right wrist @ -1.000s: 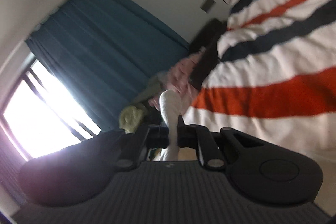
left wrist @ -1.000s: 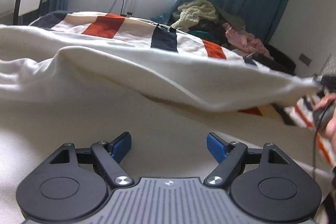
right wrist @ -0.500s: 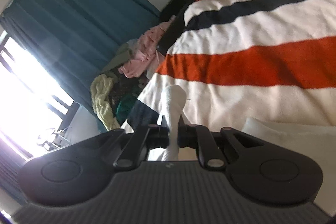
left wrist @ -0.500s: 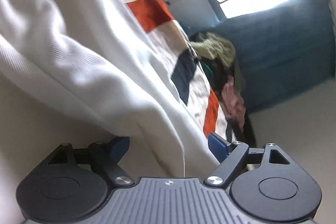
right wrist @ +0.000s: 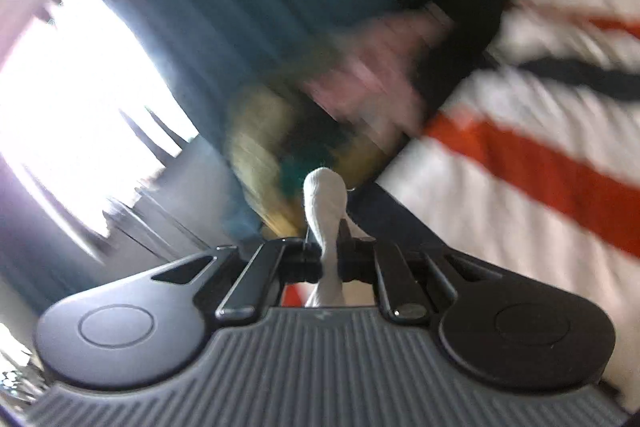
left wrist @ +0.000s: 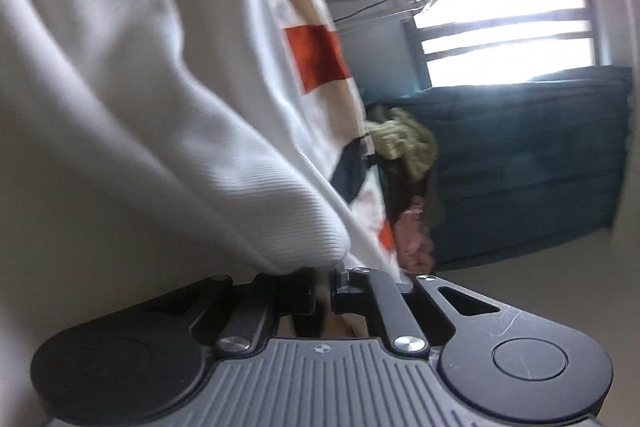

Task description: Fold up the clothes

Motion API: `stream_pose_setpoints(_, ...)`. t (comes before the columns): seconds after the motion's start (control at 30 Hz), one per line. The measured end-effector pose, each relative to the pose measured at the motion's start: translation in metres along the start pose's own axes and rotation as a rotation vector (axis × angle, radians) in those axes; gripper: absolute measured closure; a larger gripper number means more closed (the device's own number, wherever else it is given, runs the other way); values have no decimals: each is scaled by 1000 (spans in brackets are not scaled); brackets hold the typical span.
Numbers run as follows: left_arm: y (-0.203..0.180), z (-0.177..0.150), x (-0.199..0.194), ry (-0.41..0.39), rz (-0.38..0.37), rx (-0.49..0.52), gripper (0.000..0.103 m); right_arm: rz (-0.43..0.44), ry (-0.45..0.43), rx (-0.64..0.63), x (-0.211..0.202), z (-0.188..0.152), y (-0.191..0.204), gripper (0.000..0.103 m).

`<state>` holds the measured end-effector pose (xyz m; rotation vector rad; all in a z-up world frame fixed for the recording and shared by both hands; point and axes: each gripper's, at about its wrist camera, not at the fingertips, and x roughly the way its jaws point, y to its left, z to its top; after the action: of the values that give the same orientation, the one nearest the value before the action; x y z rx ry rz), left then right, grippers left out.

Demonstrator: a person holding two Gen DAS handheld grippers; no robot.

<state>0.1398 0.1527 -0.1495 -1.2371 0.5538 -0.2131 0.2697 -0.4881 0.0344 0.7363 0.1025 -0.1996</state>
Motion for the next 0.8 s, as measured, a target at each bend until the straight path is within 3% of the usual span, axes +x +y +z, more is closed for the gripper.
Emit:
stream_pose_setpoints(0.07, -2, 1, -2, -8, -42, 7, 97, 55, -84, -20, -18, 5, 0, 93)
stream_pose_setpoints(0.17, -8, -2, 1, 0, -26, 74, 97, -48, -83, -42, -38, -14, -41, 93)
stream_pose_setpoints(0.23, -10, -7, 5, 18, 26, 149, 97, -171, -14, -17, -46, -43, -90, 93)
stream_pose_setpoints(0.33, -8, -16, 15, 74, 174, 271, 97, -337, 106, 37, -59, -92, -160, 94)
stream_pose_setpoints(0.4, -7, -17, 17, 77, 190, 272, 97, -416, 176, 105, -67, -117, -195, 94)
stream_pose_setpoints(0.43, -7, -16, 18, 75, 191, 266, 97, -405, 177, 141, -73, -123, -205, 94)
stream_pose_setpoints(0.6, -21, -25, 21, 68, 235, 370, 96, -393, 171, -17, -83, -126, -182, 93)
stream_pose_setpoints(0.8, -41, -47, 0, 100, 288, 460, 96, -409, 223, -51, -94, -108, -176, 91)
